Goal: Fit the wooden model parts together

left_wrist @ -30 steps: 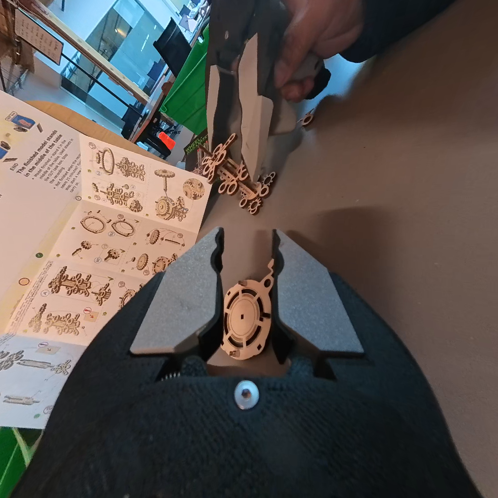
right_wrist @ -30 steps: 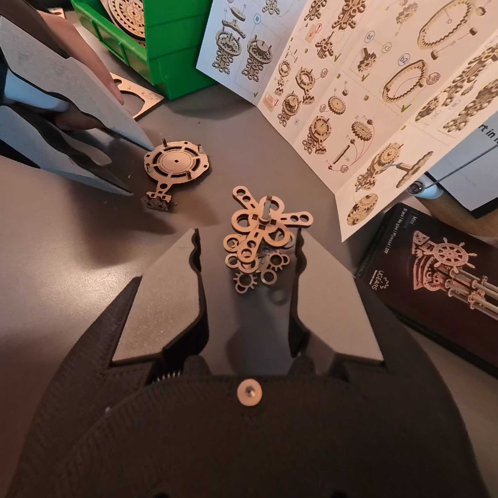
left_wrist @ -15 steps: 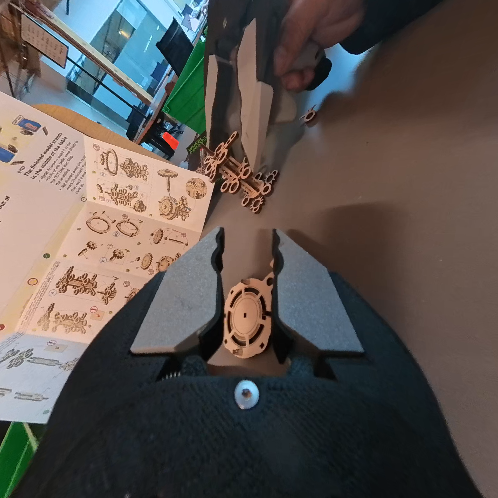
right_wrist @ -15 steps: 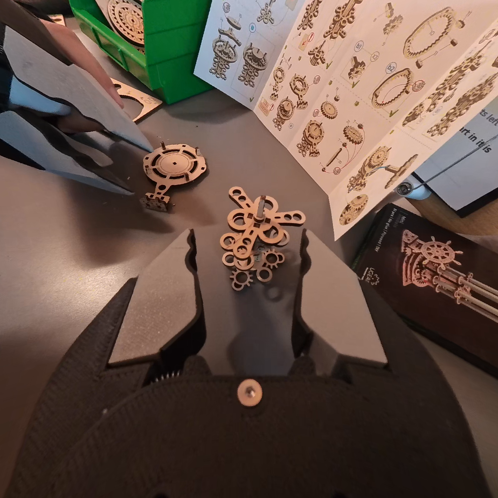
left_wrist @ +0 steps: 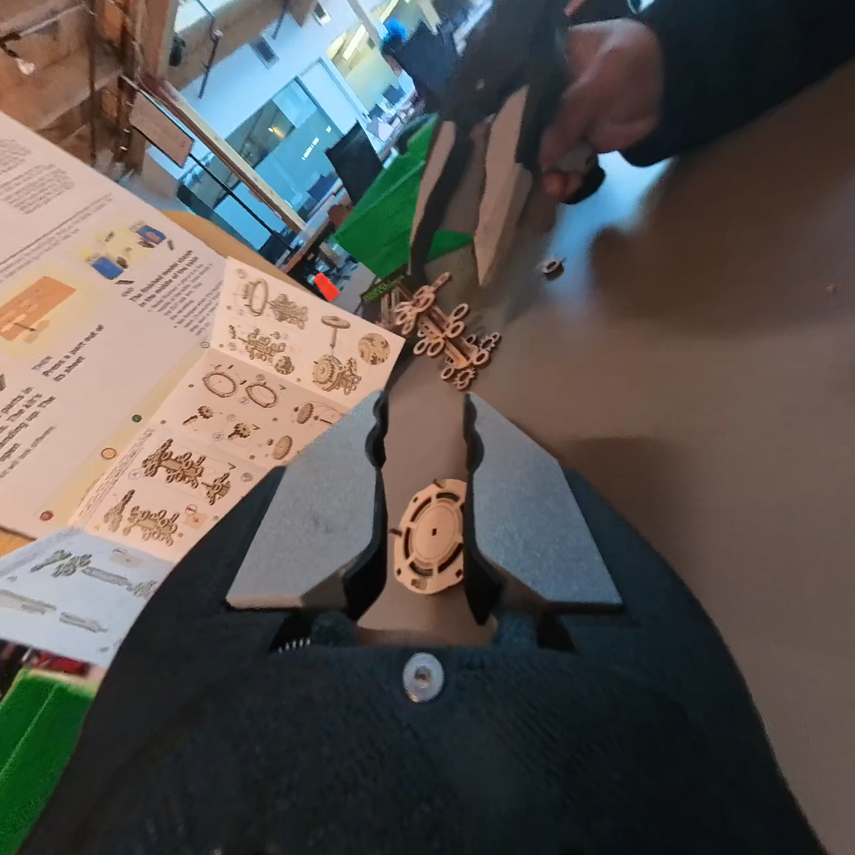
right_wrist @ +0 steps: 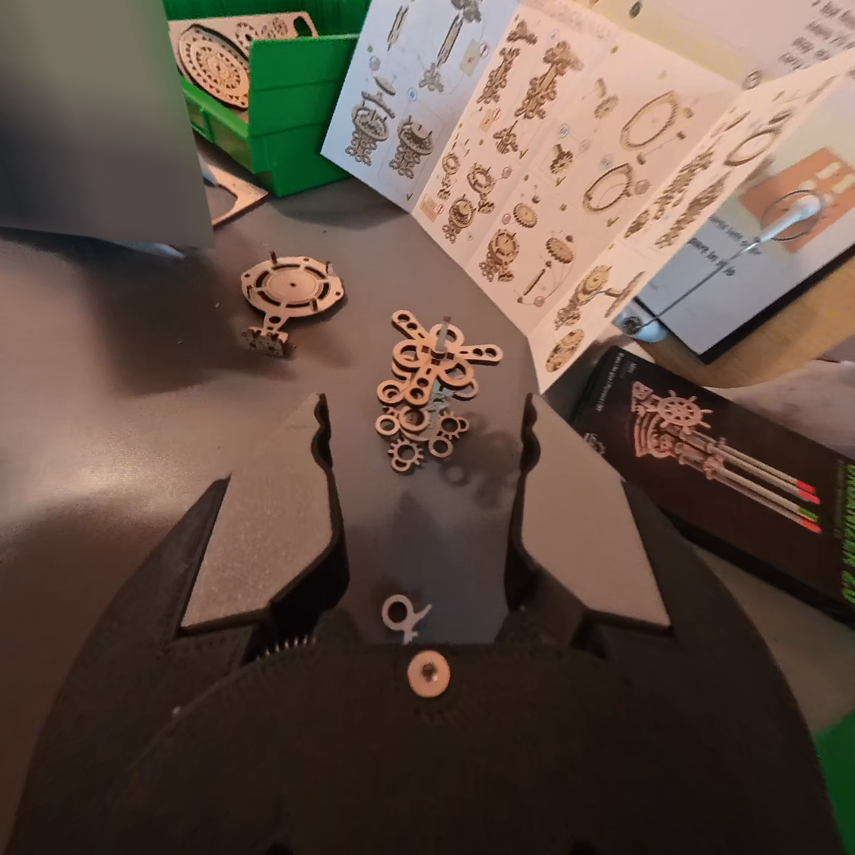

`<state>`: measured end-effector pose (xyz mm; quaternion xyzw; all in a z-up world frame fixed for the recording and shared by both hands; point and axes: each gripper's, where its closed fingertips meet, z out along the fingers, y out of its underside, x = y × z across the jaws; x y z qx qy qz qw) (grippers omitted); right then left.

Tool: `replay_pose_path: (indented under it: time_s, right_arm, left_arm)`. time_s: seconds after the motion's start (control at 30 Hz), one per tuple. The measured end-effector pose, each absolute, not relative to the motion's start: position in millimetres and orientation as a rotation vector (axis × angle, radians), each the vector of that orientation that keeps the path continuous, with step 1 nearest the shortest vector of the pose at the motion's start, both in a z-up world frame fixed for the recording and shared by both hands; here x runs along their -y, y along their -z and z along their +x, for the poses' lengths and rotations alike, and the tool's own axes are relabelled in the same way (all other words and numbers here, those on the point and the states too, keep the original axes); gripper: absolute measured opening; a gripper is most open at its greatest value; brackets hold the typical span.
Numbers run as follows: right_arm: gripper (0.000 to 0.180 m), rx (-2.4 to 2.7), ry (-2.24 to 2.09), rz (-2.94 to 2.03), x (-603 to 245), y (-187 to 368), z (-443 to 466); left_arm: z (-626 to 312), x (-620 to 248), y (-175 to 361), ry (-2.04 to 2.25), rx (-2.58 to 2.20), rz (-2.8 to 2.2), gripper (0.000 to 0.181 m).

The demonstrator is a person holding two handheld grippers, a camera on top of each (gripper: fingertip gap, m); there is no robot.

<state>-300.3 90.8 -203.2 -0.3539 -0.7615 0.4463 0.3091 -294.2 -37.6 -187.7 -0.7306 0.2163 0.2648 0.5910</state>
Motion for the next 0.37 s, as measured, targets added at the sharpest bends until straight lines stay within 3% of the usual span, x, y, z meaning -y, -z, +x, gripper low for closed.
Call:
replay_pose_path:
  time_s: [0.37]
  right_arm:
    - [0.076, 1.823, -1.292, -0.927, -108, 159, -296]
  left_arm:
    - [-310, 50, 166, -0.466, -0.326, -1.648, 0.027]
